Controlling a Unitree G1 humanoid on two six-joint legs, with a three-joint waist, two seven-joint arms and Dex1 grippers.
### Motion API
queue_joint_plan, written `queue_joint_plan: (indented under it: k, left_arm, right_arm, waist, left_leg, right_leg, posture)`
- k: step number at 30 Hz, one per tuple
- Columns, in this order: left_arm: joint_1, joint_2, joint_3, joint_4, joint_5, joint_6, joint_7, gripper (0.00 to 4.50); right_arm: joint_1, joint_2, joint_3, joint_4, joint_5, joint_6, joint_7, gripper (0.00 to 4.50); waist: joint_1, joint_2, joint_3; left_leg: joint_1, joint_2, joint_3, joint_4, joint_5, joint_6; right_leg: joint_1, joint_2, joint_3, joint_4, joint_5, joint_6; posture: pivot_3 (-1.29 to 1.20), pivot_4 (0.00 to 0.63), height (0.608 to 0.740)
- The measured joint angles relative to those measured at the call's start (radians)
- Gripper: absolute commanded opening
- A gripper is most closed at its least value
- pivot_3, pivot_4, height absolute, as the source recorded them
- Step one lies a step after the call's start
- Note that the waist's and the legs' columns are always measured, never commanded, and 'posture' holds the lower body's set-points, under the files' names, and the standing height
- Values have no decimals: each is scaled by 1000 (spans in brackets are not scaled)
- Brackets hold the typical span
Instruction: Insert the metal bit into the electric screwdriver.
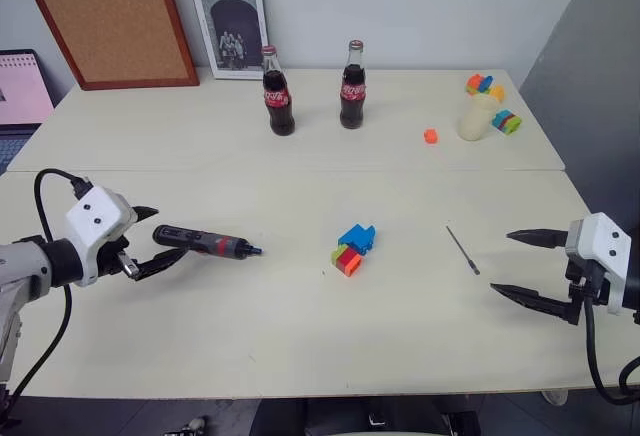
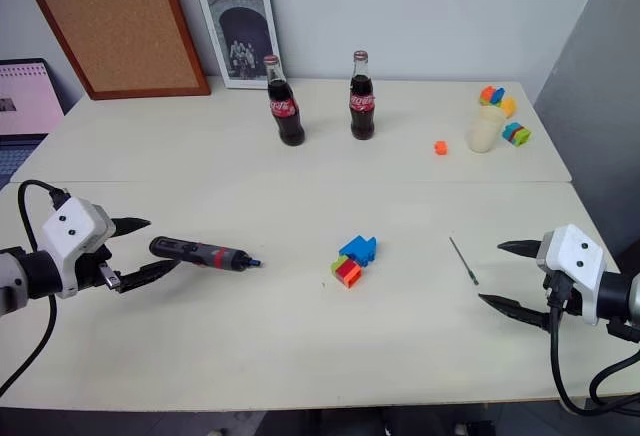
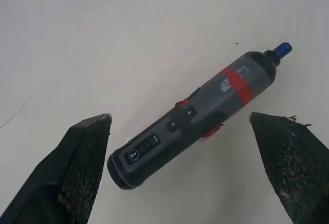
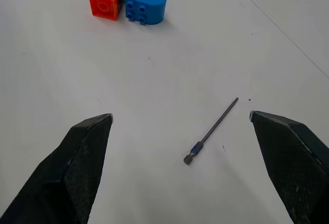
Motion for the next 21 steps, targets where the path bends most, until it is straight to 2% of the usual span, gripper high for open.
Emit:
queue_joint_plan:
  k: [10, 12, 21]
  left_arm:
    - [-36, 23, -86, -69, 33, -60, -31, 4486]
    - [-60, 16, -124, -135, 22, -58, -40, 4486]
    - [-142, -26, -251, -265, -40, 2, -54, 4486]
  right_arm:
    - [-135, 48, 141, -58, 0, -4, -70, 4500]
    - [-200, 96, 246, -82, -20, 0, -112, 4500]
    - [-429, 226, 549, -9, -165, 17, -199, 4500]
  waist:
    - [0, 0, 0]
    - [-1, -1, 1]
    - [-2, 0, 1]
  left_leg:
    - [0, 0, 0, 0, 0, 0]
    - [0, 0, 0, 0, 0, 0]
    - [0, 0, 0, 1, 0, 0]
  right_leg:
    - [0, 0, 0, 0, 0, 0]
    - [0, 0, 1, 0, 0, 0]
    - [-1, 1, 0, 1, 0, 0]
  posture:
    - [0, 150, 740]
    - [0, 150, 740]
    - [0, 150, 740]
